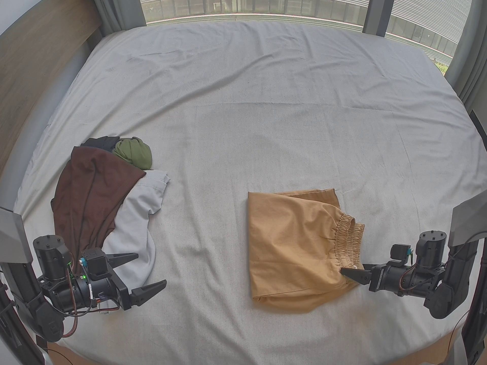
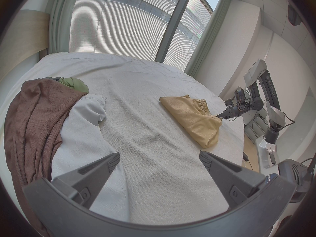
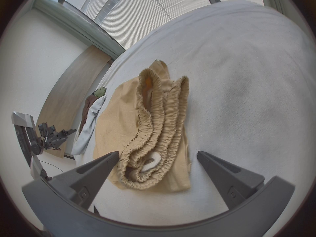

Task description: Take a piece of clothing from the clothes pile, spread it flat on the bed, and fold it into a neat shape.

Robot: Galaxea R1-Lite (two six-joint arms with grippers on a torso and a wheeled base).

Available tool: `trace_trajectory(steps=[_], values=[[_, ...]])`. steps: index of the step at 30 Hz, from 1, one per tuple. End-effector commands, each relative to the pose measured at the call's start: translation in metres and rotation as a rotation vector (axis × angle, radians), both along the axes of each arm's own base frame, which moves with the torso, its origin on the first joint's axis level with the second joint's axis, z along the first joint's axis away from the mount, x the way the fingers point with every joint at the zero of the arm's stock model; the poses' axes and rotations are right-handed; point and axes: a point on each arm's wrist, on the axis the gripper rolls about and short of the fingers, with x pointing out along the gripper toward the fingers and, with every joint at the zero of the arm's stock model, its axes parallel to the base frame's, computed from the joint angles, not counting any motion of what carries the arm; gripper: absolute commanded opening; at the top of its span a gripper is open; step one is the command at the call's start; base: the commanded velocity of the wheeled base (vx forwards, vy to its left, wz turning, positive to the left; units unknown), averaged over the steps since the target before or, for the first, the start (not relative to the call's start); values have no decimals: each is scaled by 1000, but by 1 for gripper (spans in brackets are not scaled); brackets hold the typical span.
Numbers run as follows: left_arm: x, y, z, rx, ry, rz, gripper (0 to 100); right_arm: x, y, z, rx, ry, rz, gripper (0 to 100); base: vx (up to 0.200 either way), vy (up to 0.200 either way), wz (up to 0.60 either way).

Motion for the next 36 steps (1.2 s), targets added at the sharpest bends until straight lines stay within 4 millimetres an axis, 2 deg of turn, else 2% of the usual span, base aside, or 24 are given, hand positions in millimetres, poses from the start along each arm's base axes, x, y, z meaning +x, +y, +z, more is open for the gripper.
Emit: trace_trajectory(steps=[1, 7, 15, 33, 34, 36], values=[[-4, 0, -4, 2, 28, -2, 100, 0, 3, -7, 23, 43, 18, 100, 0, 0, 0], [-4, -1, -4, 2, 28, -5, 100, 5, 5, -14, 59, 84, 10, 100, 0, 0, 0], [-4, -1, -3, 1, 26, -6, 100, 9, 15, -12, 106, 86, 45, 100, 0, 0, 0], [-4, 0, -2, 2, 21, -5, 100, 13, 19, -11, 106, 69, 53, 100, 0, 0, 0], [-4, 0, -2, 3, 18, -6, 100, 13, 19, -11, 105, 68, 54, 0, 0, 0, 0], [-4, 0, -2, 3, 17, -6, 100, 13, 19, -11, 105, 68, 56, 0, 0, 0, 0]])
